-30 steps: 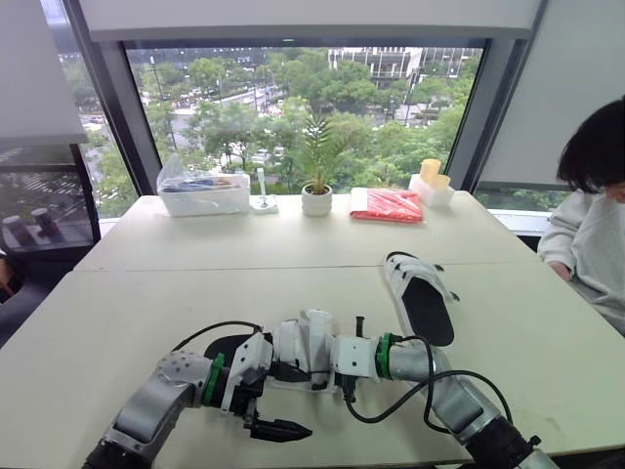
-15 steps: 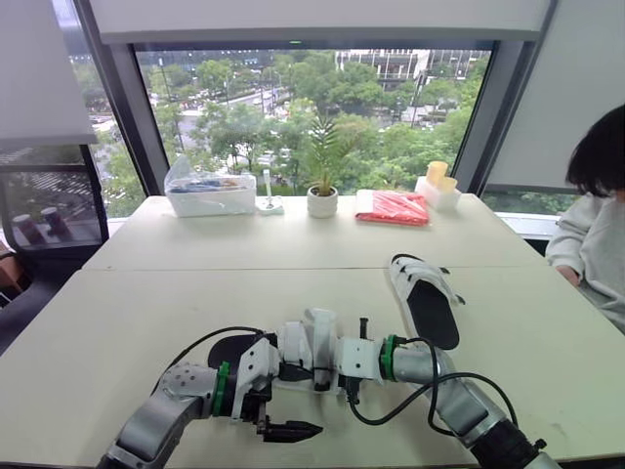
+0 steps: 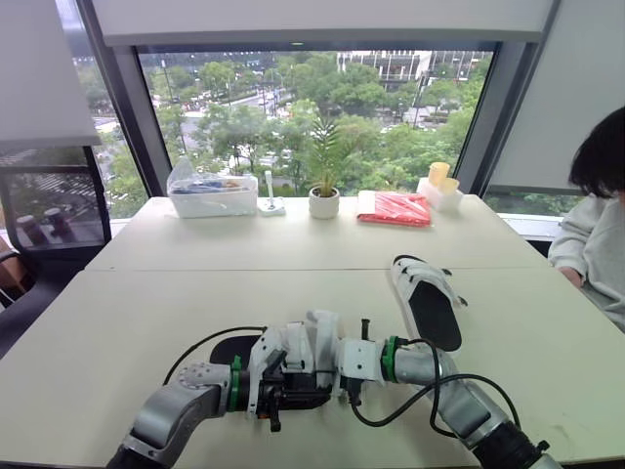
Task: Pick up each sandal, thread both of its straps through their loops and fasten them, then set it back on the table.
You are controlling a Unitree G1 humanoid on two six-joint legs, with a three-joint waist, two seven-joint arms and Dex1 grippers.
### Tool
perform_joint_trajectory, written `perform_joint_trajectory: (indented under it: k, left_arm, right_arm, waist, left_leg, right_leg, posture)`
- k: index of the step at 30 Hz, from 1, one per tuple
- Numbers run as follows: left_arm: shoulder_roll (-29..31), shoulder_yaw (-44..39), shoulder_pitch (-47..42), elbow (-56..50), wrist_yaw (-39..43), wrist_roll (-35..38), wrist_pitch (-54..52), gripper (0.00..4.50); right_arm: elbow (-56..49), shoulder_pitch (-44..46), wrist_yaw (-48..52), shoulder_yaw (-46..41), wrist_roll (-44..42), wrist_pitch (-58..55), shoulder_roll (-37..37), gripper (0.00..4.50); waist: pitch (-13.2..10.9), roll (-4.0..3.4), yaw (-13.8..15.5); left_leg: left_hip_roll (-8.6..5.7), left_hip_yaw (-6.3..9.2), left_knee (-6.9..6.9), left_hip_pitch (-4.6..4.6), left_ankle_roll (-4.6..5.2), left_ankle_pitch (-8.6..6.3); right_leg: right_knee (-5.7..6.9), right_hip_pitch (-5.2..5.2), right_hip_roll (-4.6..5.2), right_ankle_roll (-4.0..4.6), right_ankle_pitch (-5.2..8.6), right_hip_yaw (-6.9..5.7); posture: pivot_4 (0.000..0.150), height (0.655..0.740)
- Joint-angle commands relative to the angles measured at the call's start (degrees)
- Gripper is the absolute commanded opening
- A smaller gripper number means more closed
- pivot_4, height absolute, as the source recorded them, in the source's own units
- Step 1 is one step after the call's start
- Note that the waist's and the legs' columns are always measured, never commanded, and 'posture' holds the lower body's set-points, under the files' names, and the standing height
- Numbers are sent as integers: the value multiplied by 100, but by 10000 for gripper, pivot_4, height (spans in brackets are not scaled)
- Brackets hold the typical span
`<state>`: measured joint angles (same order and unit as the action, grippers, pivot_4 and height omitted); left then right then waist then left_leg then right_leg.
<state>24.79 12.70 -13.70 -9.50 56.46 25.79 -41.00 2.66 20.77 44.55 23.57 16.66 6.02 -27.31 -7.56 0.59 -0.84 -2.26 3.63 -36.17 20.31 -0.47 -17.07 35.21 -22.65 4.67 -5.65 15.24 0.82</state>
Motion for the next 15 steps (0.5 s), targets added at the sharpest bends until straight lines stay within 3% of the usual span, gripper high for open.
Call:
perform_joint_trajectory:
  k: [1,8,15]
  left_arm:
    - [3,-24,44,-101,-87,118,-98,236]
    - [378,-34,145,-154,240,515,-710,236]
    - [1583,495,440,-605,1727,618,-267,236]
  right_arm:
    - [475,-427,370,571,276,-324,-45,0]
    - [512,-392,351,570,287,-317,-18,0]
    - [471,-460,364,591,284,-301,-44,0]
  waist:
    - [0,-1,-2]
    - [-1,-2,-18]
    - [-3,-13,-54]
  left_leg:
    - [0,0,2,0,-2,1]
    - [1,0,7,-2,-2,0]
    - [5,0,28,-5,-3,0]
  right_leg:
    - [1,-2,0,0,0,0]
    - [-1,0,1,22,12,0]
    - [-2,-10,-3,24,13,3]
  posture:
    - [1500,7374]
    - [1500,7374]
    - [1500,7374]
